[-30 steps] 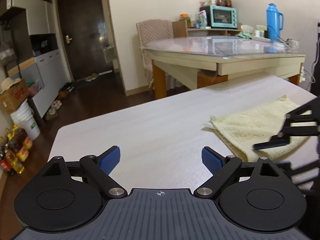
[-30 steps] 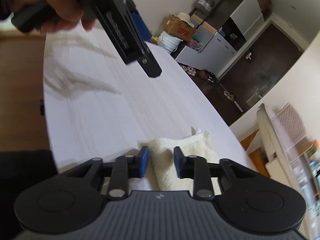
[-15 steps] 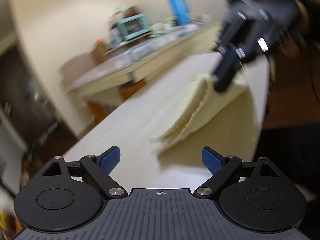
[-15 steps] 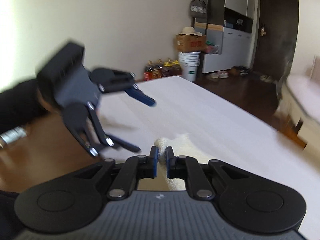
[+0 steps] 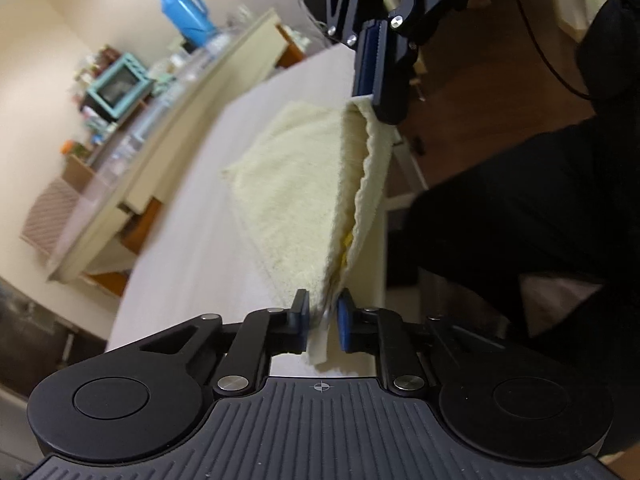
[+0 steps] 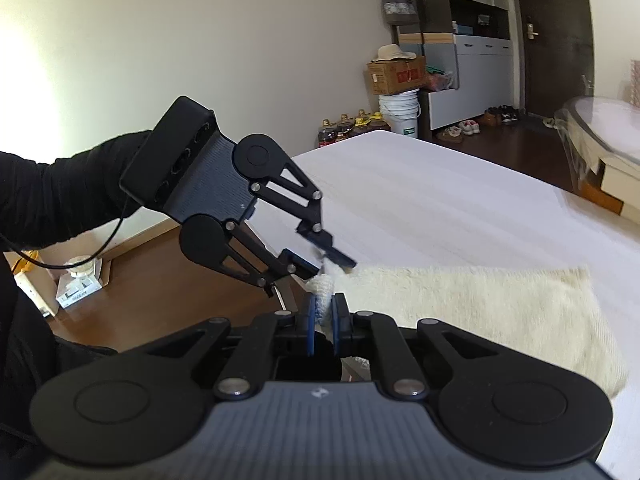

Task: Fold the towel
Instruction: 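Grasp another towel corner with the left gripper while the right gripper lifts the towel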

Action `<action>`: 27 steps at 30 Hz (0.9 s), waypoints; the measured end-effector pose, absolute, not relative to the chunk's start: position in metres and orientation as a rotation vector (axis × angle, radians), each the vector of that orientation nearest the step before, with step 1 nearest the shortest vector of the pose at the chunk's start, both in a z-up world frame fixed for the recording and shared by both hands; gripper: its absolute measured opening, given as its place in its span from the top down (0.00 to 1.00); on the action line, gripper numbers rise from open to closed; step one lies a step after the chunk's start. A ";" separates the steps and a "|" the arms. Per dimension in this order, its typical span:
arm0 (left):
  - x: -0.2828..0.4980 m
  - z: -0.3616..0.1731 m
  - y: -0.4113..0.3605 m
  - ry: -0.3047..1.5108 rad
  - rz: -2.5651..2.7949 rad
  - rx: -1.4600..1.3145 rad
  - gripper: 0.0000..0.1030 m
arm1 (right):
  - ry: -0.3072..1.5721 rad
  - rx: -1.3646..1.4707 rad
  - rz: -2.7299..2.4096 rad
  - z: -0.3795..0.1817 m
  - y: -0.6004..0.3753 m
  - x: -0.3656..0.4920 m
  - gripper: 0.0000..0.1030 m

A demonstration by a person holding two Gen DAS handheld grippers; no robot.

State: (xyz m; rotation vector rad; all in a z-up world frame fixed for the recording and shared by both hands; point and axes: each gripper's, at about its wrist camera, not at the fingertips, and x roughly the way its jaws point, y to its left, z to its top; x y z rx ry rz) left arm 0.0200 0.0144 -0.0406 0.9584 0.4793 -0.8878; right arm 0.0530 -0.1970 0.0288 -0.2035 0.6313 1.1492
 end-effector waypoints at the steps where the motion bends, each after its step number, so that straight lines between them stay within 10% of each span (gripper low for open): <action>1: 0.021 -0.040 0.014 0.493 -0.888 0.954 0.89 | 0.625 -0.208 1.139 0.027 -0.198 0.049 0.86; 12: 0.026 -0.020 0.013 0.530 -0.902 0.932 0.90 | 0.442 -0.460 0.975 0.018 -0.177 -0.004 0.56; 27: 0.031 -0.005 0.012 0.587 -0.906 0.869 0.90 | 0.310 -0.761 0.841 -0.036 -0.111 -0.051 0.56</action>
